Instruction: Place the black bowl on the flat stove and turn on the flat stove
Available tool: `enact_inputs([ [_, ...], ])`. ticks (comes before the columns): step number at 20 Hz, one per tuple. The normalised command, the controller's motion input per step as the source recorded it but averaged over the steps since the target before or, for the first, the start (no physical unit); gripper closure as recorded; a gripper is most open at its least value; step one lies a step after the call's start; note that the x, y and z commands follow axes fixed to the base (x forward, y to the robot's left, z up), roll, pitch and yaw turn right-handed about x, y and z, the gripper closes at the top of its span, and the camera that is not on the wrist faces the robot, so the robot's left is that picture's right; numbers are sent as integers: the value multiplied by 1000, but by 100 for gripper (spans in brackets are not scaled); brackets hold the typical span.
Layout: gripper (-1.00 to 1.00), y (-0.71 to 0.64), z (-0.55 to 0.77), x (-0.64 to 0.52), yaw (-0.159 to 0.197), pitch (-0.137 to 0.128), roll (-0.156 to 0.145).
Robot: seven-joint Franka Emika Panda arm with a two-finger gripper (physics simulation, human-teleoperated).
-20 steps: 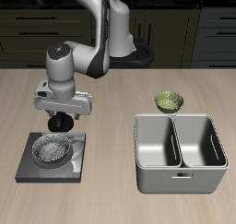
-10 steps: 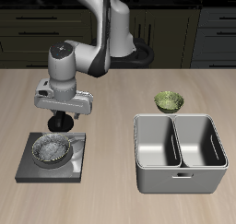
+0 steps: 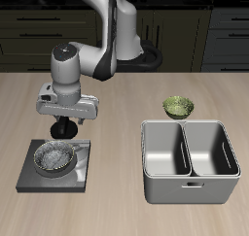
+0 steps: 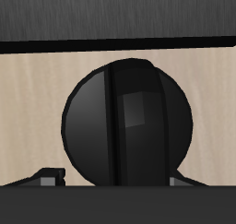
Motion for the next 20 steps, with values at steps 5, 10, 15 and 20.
enact_inputs([
  [5,100,87,178,71,36,-17,18],
  [10,100,-645,416,53,65,-13,-123],
  [15,100,-394,158,31,38,-3,-65],
  [20,100,-305,84,8,58,8,-39],
])
